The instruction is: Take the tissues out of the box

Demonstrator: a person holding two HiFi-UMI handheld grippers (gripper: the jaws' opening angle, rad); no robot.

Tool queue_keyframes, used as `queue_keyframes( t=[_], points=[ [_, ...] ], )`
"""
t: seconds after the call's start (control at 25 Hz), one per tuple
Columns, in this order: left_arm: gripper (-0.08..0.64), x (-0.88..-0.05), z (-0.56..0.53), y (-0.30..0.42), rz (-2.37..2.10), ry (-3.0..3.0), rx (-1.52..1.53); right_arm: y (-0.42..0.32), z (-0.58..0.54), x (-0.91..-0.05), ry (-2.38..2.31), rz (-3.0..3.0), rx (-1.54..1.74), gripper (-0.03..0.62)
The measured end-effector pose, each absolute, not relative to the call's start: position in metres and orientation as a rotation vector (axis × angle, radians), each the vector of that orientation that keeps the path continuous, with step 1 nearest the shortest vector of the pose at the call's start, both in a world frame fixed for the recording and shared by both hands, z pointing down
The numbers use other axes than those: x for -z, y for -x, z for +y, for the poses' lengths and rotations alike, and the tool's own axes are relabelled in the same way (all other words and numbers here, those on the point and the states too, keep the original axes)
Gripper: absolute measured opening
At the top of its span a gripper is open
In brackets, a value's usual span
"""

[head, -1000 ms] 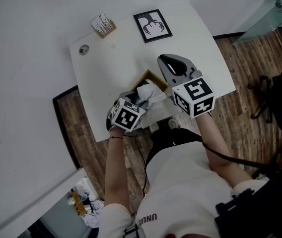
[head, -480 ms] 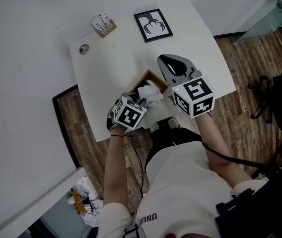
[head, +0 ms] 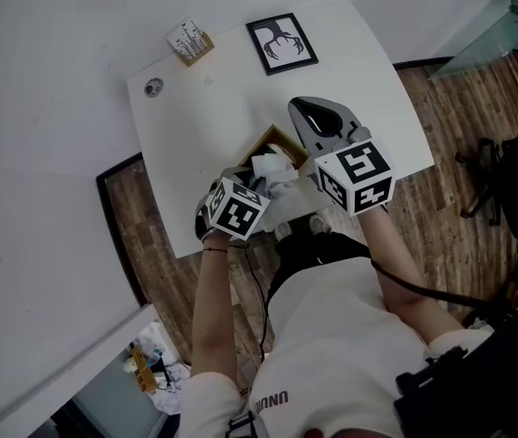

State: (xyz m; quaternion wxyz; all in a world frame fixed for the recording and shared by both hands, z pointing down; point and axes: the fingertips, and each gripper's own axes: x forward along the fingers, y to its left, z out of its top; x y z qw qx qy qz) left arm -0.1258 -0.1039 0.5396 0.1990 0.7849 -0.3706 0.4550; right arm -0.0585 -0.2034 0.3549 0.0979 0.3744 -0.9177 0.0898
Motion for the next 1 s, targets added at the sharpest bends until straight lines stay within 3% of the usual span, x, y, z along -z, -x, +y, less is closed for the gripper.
queue_keyframes(
  t=[1.0],
  points=[
    [0.080, -0.519, -0.099, 0.133, -1.129, -2.211, -1.223, 0.054, -0.201, -0.361, -1.102, -2.701, -0.277, 0.021]
  ],
)
